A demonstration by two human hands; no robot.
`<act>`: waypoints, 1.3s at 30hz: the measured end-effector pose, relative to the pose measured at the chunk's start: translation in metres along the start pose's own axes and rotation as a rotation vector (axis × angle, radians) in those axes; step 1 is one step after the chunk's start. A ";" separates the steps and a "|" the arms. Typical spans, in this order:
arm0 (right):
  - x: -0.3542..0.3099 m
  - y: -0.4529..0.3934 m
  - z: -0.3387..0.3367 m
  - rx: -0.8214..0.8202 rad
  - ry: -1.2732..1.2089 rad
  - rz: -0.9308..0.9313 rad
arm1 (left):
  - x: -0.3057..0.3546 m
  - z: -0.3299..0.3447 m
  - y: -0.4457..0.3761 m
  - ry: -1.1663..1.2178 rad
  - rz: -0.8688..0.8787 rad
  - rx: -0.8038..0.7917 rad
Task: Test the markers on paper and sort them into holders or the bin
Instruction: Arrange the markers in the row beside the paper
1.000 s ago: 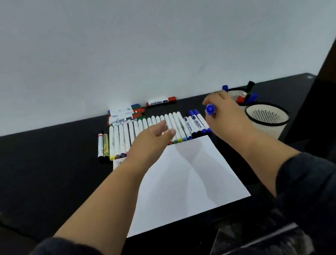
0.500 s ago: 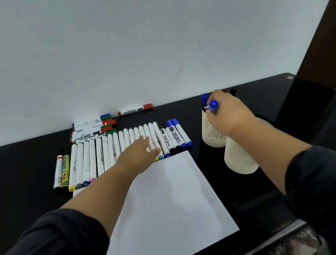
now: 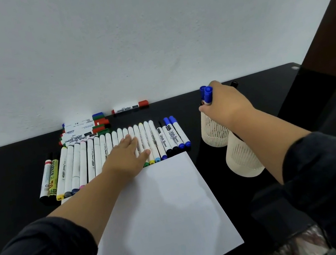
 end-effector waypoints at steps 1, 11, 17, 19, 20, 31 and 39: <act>0.001 0.000 0.000 0.001 -0.013 0.007 | 0.000 0.000 0.000 -0.001 0.000 0.007; 0.001 -0.001 0.001 0.049 -0.075 -0.036 | 0.000 0.003 0.002 0.034 0.010 0.043; -0.002 -0.001 -0.001 -0.036 0.046 -0.005 | -0.001 0.002 0.002 0.023 0.009 0.028; 0.000 -0.001 0.002 -0.043 0.055 -0.034 | -0.001 0.002 0.002 0.022 0.012 0.024; 0.001 -0.001 0.003 -0.034 0.055 -0.050 | -0.001 0.002 0.002 0.022 0.012 0.022; -0.003 0.001 -0.004 0.051 0.294 -0.242 | -0.005 -0.009 -0.003 -0.024 0.027 -0.059; -0.024 -0.008 -0.003 0.139 0.539 -0.454 | -0.025 -0.021 -0.006 -0.111 -0.028 -0.063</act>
Point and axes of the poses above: each hand's wrist, its own y-axis away from the middle knuckle, its own z-axis out of the palm, x = y × z, the point moved 1 cm from there along -y, towards the middle knuckle, and after that the axes turned 2 degrees about -x, right-handed, at the moved point
